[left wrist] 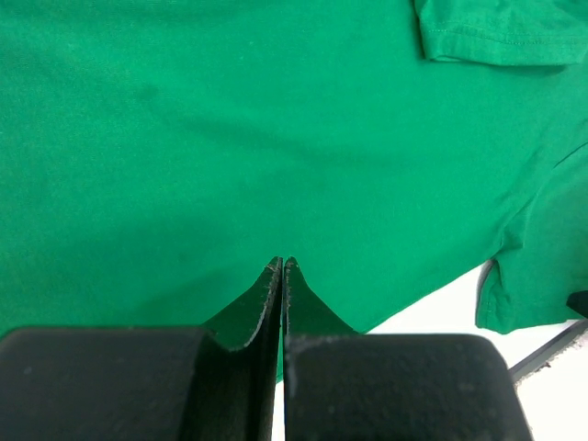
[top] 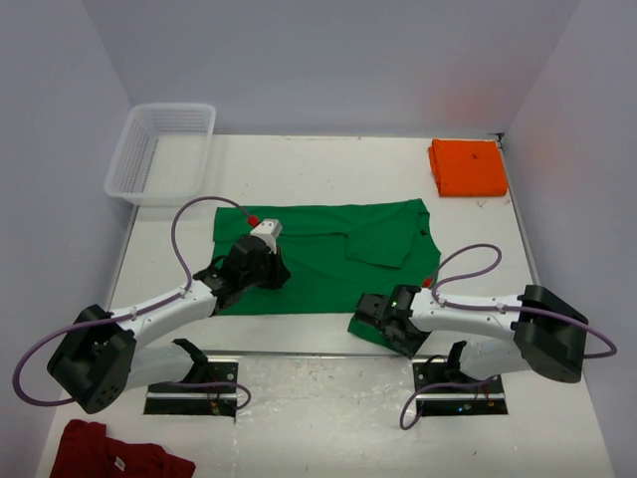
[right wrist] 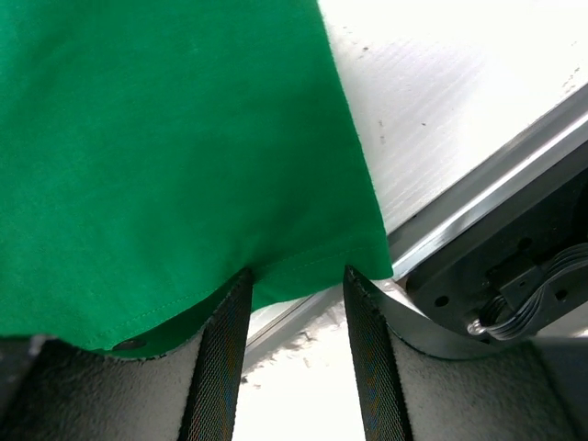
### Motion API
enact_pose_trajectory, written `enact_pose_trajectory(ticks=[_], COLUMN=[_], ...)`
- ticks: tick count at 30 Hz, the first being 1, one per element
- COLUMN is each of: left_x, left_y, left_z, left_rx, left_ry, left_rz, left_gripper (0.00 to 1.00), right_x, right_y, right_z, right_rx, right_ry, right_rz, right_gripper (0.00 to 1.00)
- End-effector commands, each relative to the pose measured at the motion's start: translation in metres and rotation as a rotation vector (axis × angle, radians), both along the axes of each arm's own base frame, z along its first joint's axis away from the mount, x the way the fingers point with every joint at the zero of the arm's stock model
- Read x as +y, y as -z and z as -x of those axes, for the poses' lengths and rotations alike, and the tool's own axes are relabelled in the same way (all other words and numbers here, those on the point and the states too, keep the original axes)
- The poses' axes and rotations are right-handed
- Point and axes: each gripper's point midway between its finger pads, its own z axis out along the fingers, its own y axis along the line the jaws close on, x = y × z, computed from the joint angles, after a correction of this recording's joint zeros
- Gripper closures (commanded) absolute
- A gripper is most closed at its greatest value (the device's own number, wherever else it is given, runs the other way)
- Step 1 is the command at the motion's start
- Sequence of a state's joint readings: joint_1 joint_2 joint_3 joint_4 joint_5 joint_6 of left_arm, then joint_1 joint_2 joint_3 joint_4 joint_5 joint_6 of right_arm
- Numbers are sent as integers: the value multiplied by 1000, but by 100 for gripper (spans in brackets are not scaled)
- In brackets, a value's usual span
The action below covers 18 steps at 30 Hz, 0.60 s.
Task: Fold and stack the t-shirts
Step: Grap the side of the flattened tshirt closest away from the robot with both arms
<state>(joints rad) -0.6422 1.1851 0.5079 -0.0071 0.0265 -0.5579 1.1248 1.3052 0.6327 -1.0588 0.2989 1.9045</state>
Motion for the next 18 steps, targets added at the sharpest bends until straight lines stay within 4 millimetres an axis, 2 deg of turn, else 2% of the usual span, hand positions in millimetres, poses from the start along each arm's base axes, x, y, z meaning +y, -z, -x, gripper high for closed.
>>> enact_pose_trajectory(ticks=[1, 5, 13, 16, 18], left_x=[-5, -5, -2, -1, 0], left_y=[-3, 0, 8, 9, 10], left_z=[-2, -1, -2, -2, -2], left_rx=[-25, -20, -9, -9, -12], left_ry=[10, 11, -4, -5, -9], left_rz=[28, 27, 5, 4, 0], left_gripper=[100, 100, 100, 100, 100], right_x=[11, 28, 44, 59, 60], right_y=[9, 6, 12, 8, 5], right_z=[-12, -34, -72, -92, -101], right_rx=[-23, -61, -74, -99, -109], right_ry=[-11, -72, -180, -232, -259], right_rz=[-4, -34, -49, -43, -14], right_gripper=[53, 53, 54, 54, 54])
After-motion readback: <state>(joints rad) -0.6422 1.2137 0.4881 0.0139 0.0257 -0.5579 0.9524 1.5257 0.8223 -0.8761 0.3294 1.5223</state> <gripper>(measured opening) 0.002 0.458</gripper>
